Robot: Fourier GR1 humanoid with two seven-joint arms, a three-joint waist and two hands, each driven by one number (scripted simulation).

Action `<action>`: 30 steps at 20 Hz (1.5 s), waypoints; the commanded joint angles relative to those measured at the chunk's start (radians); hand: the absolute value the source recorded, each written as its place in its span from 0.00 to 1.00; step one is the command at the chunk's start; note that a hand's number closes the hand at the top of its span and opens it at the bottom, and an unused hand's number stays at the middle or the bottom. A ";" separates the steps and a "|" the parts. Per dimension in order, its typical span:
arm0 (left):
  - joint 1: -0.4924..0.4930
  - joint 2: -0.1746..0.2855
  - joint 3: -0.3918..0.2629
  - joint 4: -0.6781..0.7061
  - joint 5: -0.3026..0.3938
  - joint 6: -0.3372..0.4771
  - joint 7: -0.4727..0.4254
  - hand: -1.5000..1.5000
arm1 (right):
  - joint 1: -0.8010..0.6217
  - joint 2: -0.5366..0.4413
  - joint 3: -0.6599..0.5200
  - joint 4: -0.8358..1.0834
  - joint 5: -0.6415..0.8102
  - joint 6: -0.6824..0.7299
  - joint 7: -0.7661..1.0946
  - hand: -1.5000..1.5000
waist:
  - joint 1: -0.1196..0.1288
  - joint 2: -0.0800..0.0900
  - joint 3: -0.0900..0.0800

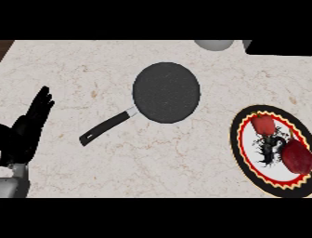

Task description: Pick the bell pepper from the plate and place it in the pan

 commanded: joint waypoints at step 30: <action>0.174 -0.029 -0.115 -0.121 -0.181 0.020 0.050 0.50 | 0.129 -0.343 -0.077 0.406 -0.032 0.492 0.343 0.00 | -0.022 -0.009 0.007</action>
